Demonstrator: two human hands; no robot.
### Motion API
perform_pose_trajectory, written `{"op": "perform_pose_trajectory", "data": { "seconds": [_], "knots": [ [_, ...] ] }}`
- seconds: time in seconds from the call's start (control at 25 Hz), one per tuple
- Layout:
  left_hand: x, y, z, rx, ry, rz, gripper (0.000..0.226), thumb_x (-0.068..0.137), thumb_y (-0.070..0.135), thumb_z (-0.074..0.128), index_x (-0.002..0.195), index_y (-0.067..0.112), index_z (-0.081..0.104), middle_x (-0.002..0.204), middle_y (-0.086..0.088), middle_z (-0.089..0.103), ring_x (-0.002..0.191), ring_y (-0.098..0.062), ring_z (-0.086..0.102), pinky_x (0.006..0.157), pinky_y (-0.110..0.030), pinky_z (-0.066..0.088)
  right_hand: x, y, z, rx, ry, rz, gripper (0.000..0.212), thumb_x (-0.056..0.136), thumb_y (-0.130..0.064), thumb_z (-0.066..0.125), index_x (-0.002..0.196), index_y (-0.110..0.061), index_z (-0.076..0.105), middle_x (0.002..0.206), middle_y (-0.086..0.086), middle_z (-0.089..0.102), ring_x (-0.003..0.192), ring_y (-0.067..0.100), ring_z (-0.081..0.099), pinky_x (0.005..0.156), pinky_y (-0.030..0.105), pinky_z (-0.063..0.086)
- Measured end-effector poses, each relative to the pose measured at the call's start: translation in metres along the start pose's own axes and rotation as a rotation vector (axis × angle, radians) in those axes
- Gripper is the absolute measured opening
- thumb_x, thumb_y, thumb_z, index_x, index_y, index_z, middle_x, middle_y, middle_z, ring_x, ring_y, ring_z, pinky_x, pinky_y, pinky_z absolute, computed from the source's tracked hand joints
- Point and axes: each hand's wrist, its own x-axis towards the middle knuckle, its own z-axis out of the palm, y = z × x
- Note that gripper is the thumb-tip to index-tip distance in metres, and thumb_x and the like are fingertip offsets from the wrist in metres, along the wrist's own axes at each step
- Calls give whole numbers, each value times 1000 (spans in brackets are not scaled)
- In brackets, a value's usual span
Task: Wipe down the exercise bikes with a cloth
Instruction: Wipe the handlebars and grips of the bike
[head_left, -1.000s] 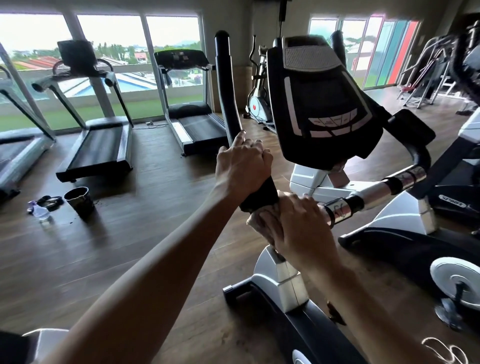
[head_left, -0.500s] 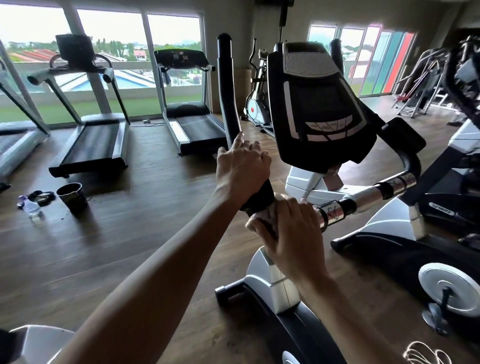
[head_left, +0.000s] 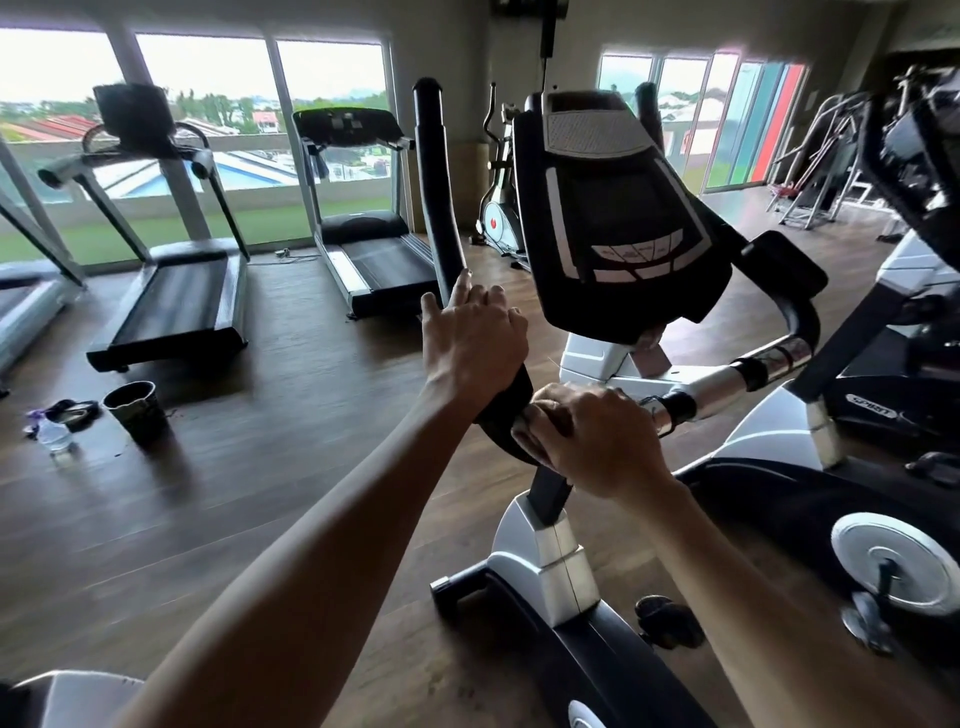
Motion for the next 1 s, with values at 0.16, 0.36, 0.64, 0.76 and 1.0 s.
{"op": "perform_pose_trajectory", "data": {
  "seconds": [0.16, 0.36, 0.64, 0.76, 1.0],
  "knots": [
    [-1, -1, 1, 13, 6, 7, 47, 105, 40, 31, 134, 10, 53, 152, -9, 49, 154, -20, 22, 114, -51, 22, -21, 6, 10, 111, 163, -132, 40, 96, -52, 45, 118, -26, 67, 104, -4, 69, 97, 22, 62, 92, 39, 47],
    [-2, 1, 2, 15, 20, 13, 48, 104, 38, 32, 134, 9, 54, 151, -10, 50, 154, -22, 22, 115, -52, 23, -6, 8, 5, 100, 99, -93, 41, 95, -51, 39, 113, -29, 69, 99, -3, 70, 92, 24, 64, 83, 36, 46],
    [-3, 1, 3, 41, 32, 32, 48, 104, 37, 31, 134, 7, 54, 148, -12, 53, 153, -24, 25, 115, -53, 24, -4, 13, 3, 109, 79, -87, 41, 94, -53, 39, 113, -29, 68, 100, -5, 70, 93, 22, 64, 87, 35, 43],
    [-2, -1, 3, 37, 32, 43, 48, 104, 37, 31, 134, 7, 53, 148, -13, 52, 154, -25, 24, 115, -54, 24, -21, -3, 14, 84, 141, -98, 44, 94, -51, 44, 120, -23, 65, 107, -2, 69, 98, 22, 60, 95, 40, 45],
    [-2, 0, 4, 38, 21, 47, 48, 103, 36, 32, 133, 5, 52, 148, -15, 51, 154, -27, 23, 113, -54, 27, -3, -8, 6, 32, 74, 1, 45, 91, -53, 38, 107, -22, 67, 96, 0, 70, 92, 26, 64, 86, 39, 47]
  ]
}}
